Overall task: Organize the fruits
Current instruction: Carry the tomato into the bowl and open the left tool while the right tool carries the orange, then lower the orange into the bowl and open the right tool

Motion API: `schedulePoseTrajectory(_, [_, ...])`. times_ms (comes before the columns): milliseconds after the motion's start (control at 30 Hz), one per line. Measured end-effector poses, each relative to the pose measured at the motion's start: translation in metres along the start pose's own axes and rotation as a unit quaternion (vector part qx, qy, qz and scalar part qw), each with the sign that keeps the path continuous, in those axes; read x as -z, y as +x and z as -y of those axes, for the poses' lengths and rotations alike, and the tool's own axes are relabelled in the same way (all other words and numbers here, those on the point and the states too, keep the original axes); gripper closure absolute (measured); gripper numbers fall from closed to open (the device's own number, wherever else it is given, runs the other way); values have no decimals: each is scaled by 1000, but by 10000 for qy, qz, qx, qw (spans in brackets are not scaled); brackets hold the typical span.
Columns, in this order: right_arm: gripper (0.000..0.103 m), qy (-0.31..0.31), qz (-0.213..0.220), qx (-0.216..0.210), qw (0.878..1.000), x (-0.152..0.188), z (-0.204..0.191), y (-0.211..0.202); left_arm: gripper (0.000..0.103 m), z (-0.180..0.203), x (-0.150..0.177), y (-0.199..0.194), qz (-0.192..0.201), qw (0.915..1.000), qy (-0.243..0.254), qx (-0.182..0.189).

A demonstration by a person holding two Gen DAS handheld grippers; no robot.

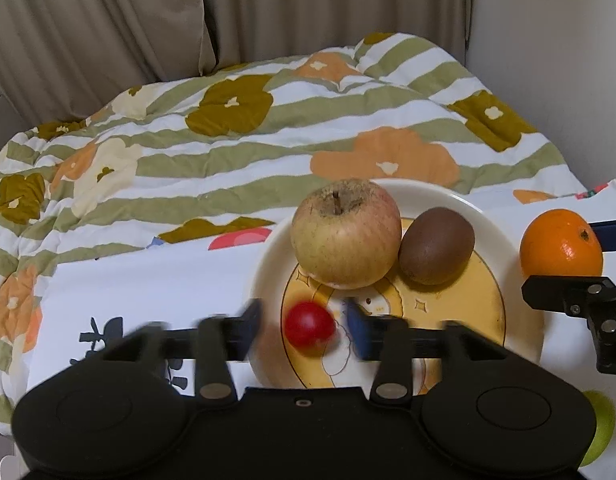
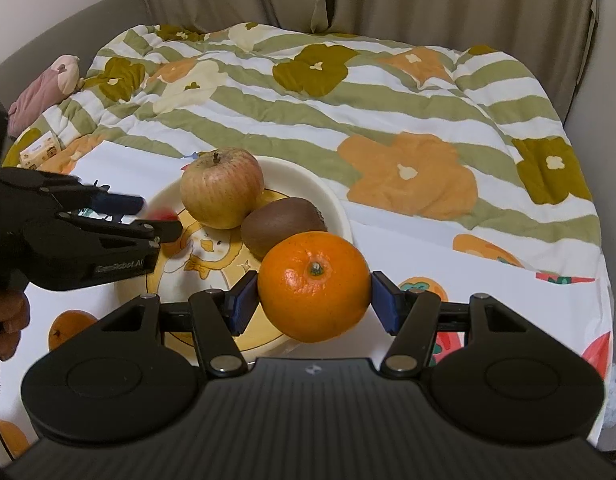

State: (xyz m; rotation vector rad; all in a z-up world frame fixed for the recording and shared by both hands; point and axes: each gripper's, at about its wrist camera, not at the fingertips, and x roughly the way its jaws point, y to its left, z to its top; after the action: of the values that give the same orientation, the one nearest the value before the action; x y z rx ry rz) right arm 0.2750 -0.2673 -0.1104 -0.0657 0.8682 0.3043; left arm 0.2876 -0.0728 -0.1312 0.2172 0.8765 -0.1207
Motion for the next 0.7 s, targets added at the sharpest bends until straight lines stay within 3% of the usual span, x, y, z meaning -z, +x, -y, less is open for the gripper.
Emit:
schedulePoseTrajectory(33, [28, -5, 17, 4, 10000, 0, 1, -1, 21, 0, 0, -4, 67, 10000, -10, -18])
schedulePoseTrajectory(67, [28, -7, 32, 13, 10000, -1, 3, -2, 19, -1, 0, -9, 144, 9999, -23, -28])
schedulePoseTrajectory(433, [28, -296, 120, -11, 9995, -6, 5, -7, 15, -20, 20, -44, 130, 9987, -480, -97])
schedulePoseTrajectory(700, [28, -564, -72, -299, 9979, -10, -10, 13, 15, -31, 36, -60, 57, 9960, -883, -151])
